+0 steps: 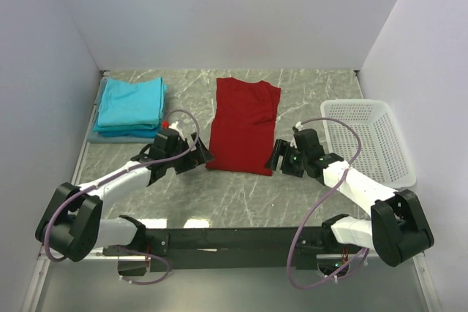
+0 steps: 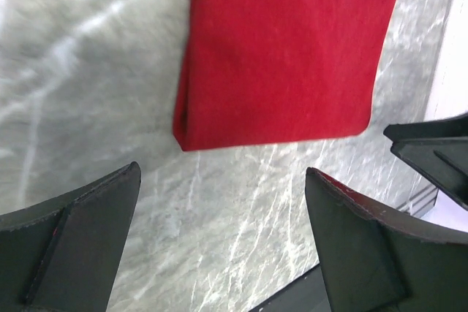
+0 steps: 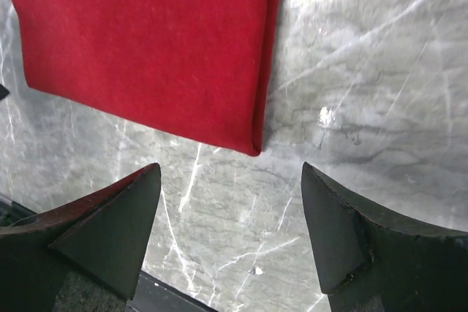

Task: Fold and stack the t-shirts
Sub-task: Fold the tshirt

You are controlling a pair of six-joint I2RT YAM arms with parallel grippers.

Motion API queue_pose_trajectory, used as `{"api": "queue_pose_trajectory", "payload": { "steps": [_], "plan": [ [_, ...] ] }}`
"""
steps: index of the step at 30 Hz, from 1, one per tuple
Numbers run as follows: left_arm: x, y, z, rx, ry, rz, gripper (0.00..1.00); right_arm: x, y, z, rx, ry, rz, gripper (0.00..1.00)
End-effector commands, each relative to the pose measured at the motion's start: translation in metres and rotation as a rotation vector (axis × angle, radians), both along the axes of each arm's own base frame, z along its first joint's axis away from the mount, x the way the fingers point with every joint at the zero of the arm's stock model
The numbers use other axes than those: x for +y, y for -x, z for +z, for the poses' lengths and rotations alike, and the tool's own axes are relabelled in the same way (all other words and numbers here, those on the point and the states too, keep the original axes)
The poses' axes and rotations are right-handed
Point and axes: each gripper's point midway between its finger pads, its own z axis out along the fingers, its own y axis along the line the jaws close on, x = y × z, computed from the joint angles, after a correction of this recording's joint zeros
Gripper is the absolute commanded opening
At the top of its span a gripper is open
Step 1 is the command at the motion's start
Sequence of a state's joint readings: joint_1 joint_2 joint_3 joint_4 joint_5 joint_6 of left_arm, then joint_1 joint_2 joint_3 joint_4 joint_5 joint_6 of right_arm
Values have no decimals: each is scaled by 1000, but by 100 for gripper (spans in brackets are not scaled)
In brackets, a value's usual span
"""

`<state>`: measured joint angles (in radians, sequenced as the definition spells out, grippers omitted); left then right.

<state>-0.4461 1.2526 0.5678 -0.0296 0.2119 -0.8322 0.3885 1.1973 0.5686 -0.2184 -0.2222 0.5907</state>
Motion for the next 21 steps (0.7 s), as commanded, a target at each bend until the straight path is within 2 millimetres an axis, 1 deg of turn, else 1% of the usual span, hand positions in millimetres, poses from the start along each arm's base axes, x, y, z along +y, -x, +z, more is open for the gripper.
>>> {"api": "queue_pose_trajectory", "payload": {
  "steps": [1, 6, 8, 10, 11, 13, 14, 16, 17, 19, 20, 21],
  "plan": [
    [-17, -4, 6, -45, 57, -6, 99, 13, -6, 9, -49, -63, 3, 84],
    [-21, -7, -16, -1, 37, -4, 100, 18, -5, -5, -11, -49, 5, 84],
    [-21, -12, -19, -2, 25, 9, 99, 19, -6, -10, 4, -47, -2, 83],
    [-21, -14, -26, 10, 15, 13, 90, 20, -4, -18, 25, -40, -2, 81],
    [-22, -16, -26, 8, 16, 17, 86, 21, -5, -18, 21, -41, -1, 81],
    [-20, -19, -32, 21, -2, 35, 81, 21, -4, -24, 41, -40, -7, 77],
    [-19, -20, -34, 26, -14, 38, 71, 22, -4, -25, 44, -41, -9, 75],
    [-17, -20, -41, 43, -30, 42, 61, 20, -4, -32, 55, -28, -20, 70],
    [-18, -20, -42, 46, -26, 41, 36, 18, -4, -33, 55, -22, -28, 64],
    [-18, -18, -46, 55, -31, 40, 27, 16, -3, -39, 68, -8, -34, 56],
    [-17, -18, -48, 56, -35, 44, 23, 16, -2, -40, 70, -9, -29, 53],
    [-16, -18, -53, 69, -45, 48, 22, 16, -1, -41, 74, -6, -28, 53]
  ]
}}
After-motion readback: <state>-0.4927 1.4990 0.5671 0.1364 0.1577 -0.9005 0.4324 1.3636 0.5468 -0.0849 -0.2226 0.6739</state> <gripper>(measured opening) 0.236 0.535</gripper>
